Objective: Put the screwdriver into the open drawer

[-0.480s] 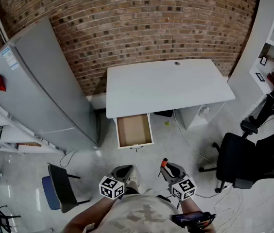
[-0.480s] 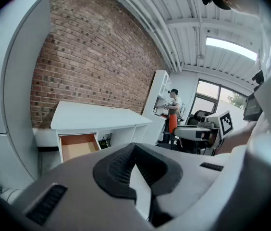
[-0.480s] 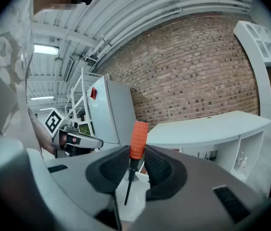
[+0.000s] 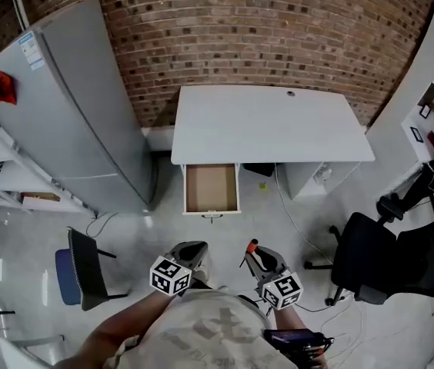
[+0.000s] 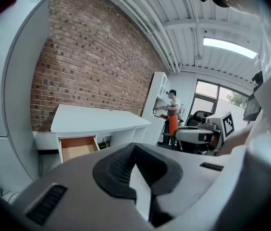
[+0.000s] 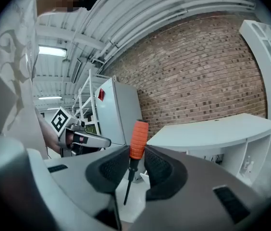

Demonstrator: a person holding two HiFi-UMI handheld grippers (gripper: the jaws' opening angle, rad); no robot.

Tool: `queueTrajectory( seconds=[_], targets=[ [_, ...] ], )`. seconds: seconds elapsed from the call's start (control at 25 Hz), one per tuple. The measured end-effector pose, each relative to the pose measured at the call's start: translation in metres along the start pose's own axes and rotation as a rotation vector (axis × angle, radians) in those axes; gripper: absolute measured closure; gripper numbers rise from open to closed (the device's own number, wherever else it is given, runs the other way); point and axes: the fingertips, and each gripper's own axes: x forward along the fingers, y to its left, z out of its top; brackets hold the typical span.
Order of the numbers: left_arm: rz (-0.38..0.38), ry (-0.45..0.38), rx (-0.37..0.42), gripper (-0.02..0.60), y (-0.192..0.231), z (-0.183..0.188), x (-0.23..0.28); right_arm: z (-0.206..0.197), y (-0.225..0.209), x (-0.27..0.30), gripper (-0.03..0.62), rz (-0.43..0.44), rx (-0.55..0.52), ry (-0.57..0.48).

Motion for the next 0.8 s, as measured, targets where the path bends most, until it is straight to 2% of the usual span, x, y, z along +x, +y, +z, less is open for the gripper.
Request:
queueTrajectory(
  seconds=[0.8],
  targets=[
    [-0.003,0.038,0.001,0.561,-0.016,-0.009,0.004,-0.010,-0.007,0.000,0.488,0.012,0.049,0.015]
  ],
)
